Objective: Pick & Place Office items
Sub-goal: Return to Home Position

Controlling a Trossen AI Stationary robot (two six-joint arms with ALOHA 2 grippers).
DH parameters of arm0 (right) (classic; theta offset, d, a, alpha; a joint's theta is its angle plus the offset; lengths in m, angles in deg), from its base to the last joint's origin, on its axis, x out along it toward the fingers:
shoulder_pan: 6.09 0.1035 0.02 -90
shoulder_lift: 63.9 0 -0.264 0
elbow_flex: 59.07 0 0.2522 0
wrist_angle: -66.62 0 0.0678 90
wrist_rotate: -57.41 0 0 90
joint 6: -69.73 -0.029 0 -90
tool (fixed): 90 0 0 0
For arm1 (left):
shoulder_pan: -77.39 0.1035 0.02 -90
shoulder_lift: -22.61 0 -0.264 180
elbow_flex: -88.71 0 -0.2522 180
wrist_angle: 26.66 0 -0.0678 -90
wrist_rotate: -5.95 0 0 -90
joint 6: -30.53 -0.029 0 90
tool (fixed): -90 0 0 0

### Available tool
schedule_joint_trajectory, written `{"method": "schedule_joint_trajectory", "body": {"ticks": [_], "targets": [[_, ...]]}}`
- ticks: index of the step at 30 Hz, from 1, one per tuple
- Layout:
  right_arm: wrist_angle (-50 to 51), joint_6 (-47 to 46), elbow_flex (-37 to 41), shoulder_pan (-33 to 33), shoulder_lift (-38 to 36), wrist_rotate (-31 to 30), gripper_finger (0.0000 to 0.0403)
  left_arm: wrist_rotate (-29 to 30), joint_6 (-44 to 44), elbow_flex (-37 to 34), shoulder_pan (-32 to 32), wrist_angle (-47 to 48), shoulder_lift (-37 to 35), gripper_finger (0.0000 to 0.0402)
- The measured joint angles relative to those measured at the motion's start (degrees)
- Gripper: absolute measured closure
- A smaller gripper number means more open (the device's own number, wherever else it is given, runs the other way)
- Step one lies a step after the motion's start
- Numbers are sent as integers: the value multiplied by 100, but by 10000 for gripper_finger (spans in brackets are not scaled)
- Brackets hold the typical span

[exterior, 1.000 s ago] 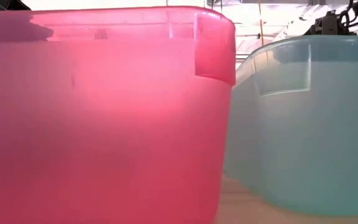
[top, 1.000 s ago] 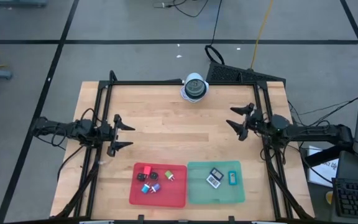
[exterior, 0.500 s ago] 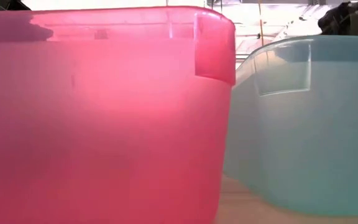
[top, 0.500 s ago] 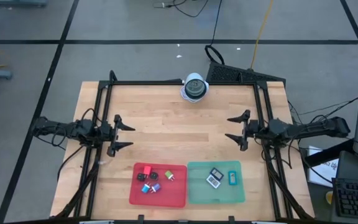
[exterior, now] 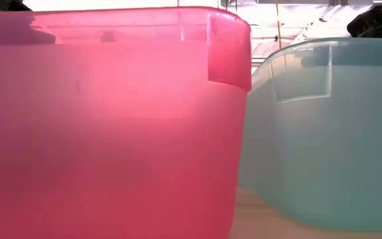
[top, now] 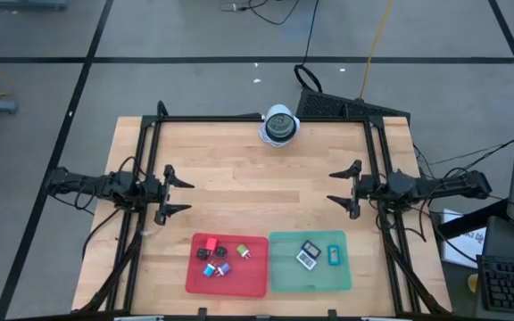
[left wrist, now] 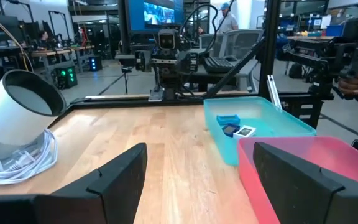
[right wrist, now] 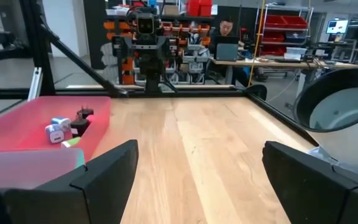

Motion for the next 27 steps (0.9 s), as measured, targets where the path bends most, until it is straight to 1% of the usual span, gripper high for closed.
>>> {"method": "schedule_joint_trajectory", "body": {"ticks": [9,27], "targets": [[-93,211,1,-2,188,-13,69,2,3,0,-2,-4,4,105],[-133,211,4,-2,190,-15,69,2,-5,0,-2,-4,4,105]]}}
